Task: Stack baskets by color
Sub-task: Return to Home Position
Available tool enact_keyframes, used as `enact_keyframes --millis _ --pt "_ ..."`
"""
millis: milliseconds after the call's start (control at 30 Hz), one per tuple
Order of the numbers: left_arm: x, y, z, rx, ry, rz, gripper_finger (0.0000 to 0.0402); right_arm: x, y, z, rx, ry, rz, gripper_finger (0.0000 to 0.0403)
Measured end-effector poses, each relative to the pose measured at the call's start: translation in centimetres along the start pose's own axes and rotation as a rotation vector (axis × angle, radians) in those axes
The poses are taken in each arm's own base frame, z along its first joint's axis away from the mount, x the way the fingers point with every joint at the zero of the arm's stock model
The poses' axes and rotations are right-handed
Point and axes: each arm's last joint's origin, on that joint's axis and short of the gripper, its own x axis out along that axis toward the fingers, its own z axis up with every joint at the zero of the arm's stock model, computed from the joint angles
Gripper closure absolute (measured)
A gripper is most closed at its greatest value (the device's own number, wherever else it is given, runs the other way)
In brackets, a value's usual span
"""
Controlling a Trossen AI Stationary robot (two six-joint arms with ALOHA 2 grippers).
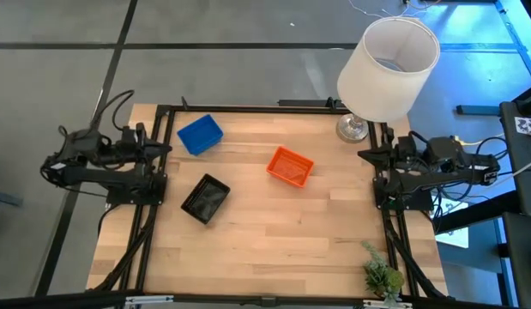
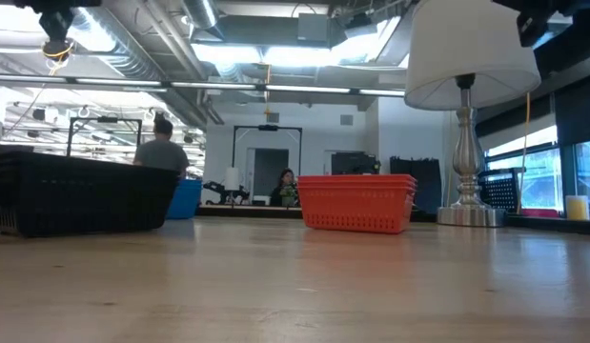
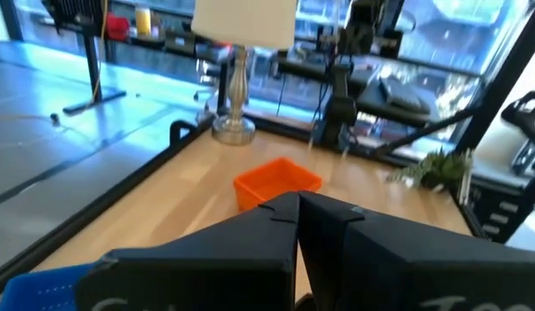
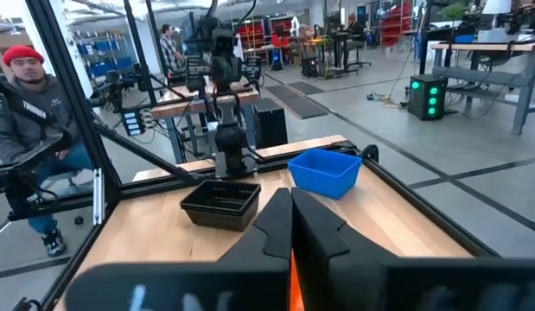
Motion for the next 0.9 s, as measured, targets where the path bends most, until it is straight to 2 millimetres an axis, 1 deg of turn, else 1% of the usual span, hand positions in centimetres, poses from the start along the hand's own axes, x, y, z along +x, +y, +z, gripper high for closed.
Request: enact_keyframes --millis 133,233,300,400,500,600,700,800,900 --pt "-0.4 0.4 -1.1 -0.015 -0.057 -0.001 0.0401 -0.7 -0.4 -1.0 0.031 -0.028 0.001 0.0403" --pt "-0.1 0.4 -1.3 -0.006 -0.046 0.009 0.0401 -1.2 -0.6 -1.9 0.046 -0.049 0.003 0.0403" --pt "0.0 0.3 -1.1 -0.004 -0.067 0.006 0.0401 -1.6 -0.8 -2.2 0.061 -0.077 0.008 0.0403" --pt "0.8 0.2 -1.8 0.008 -0.074 0.008 0.0401 -2.0 -1.0 -2.8 0.061 -0.107 0.005 0.0403" --pt "1.2 0.1 -1.7 0.016 -0.13 -0.007 0.0401 -1.8 -1.0 -2.9 0.051 -0.096 -0.007 0.0403" --pt "2.4 -0.1 -2.8 0.022 -0.136 -0.019 0.0401 -1.9 -1.0 -2.8 0.053 -0.102 -0.01 0.0403" --pt "3.2 -0.3 -3.3 0.014 -0.176 -0.044 0.0401 -2.0 -1.0 -2.7 0.057 -0.117 -0.009 0.0403" --pt "4.4 -0.3 -4.9 0.017 -0.165 -0.041 0.0401 -2.0 -1.0 -2.7 0.053 -0.117 -0.006 0.0403" --pt "5.3 -0.3 -5.8 0.022 -0.217 -0.051 0.0401 -2.0 -1.0 -2.7 0.05 -0.115 0.0 0.0403"
